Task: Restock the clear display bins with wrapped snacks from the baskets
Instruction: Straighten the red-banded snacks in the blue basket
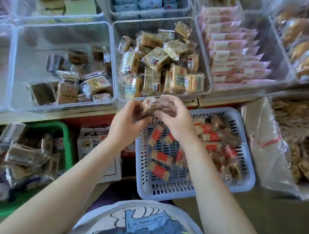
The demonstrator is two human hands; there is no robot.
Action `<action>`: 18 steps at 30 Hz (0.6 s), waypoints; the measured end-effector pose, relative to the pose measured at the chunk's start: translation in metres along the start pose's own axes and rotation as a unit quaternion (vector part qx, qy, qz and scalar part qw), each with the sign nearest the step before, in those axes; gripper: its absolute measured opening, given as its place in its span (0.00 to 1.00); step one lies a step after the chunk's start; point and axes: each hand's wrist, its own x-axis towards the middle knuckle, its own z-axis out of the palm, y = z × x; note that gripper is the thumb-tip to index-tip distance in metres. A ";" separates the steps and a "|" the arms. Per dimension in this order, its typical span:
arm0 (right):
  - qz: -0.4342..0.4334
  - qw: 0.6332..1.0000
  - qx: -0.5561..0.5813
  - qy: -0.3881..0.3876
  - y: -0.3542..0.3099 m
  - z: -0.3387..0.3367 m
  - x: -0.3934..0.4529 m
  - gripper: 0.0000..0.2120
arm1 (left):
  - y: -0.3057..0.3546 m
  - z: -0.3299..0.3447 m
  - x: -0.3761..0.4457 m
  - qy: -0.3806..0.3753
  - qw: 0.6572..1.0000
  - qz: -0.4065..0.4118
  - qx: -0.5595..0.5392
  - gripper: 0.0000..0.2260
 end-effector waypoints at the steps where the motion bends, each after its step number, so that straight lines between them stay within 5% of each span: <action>1: -0.029 0.999 -0.036 0.014 -0.009 0.006 0.006 0.21 | 0.000 -0.014 0.003 0.050 0.999 0.010 0.001 0.15; 6: -0.143 0.921 -0.361 0.032 -0.018 0.033 0.033 0.25 | -0.014 -0.074 0.030 0.232 0.966 0.066 0.095 0.18; 8: -0.124 0.871 -0.474 0.008 -0.011 0.042 0.037 0.26 | -0.025 -0.085 0.047 0.231 0.961 0.045 0.144 0.21; 10: -0.123 0.852 -0.510 0.000 -0.003 0.046 0.035 0.26 | -0.034 -0.087 0.060 0.144 0.975 -0.031 0.169 0.24; 12: -0.137 0.842 -0.522 -0.005 0.001 0.045 0.032 0.27 | -0.043 -0.085 0.065 0.002 0.966 -0.098 0.239 0.29; 14: -0.145 0.837 -0.527 -0.023 0.001 0.040 0.030 0.28 | -0.050 -0.083 0.064 -0.061 0.946 -0.118 0.295 0.33; 18: -0.149 0.896 -0.419 0.005 0.000 0.034 0.026 0.24 | -0.040 -0.079 0.048 0.054 0.955 -0.040 0.289 0.26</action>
